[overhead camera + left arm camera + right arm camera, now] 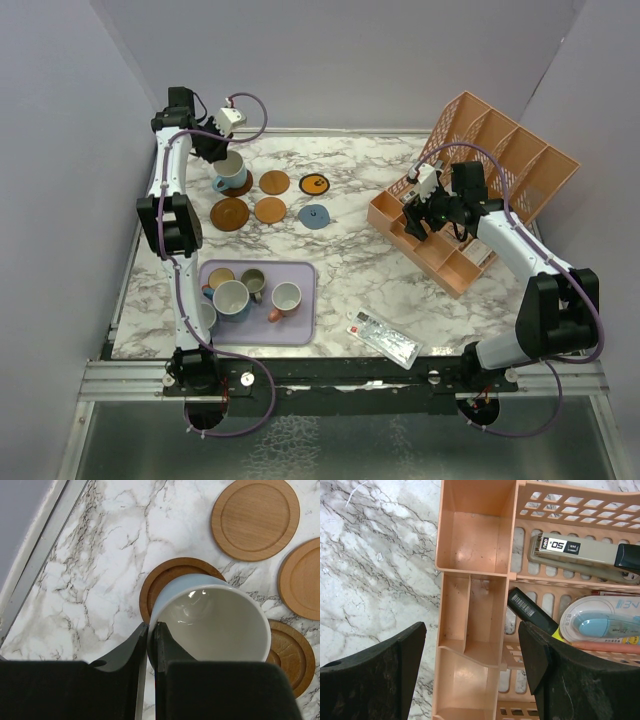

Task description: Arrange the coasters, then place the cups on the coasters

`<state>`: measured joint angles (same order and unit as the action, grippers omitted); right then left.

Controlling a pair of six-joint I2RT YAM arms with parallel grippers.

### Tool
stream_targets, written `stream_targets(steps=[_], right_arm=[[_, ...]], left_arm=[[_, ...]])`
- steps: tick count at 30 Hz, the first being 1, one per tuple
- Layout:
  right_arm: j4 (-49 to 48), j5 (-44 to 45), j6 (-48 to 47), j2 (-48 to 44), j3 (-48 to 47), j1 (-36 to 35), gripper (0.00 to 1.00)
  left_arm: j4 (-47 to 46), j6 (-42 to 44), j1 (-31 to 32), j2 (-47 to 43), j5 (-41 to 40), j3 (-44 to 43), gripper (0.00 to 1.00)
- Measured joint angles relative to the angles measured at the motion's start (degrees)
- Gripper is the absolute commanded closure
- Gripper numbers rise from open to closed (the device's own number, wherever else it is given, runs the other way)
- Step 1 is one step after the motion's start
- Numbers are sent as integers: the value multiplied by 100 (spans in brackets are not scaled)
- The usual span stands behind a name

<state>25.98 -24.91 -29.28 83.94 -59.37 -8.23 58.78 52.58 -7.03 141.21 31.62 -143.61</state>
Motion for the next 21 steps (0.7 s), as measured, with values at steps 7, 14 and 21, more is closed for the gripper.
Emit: stream_targets(steps=[7,14,21], right_arm=[[0,2,0,0,0,0,24],[2,2,0,0,0,0,24],[2,2,0,0,0,0,24]], left_arm=[[-74,-72,0,44,-13,-17,65],[-271,-256,-4,87,-46,-17,44],[-684,-662,-4,87,-42,-15,12]])
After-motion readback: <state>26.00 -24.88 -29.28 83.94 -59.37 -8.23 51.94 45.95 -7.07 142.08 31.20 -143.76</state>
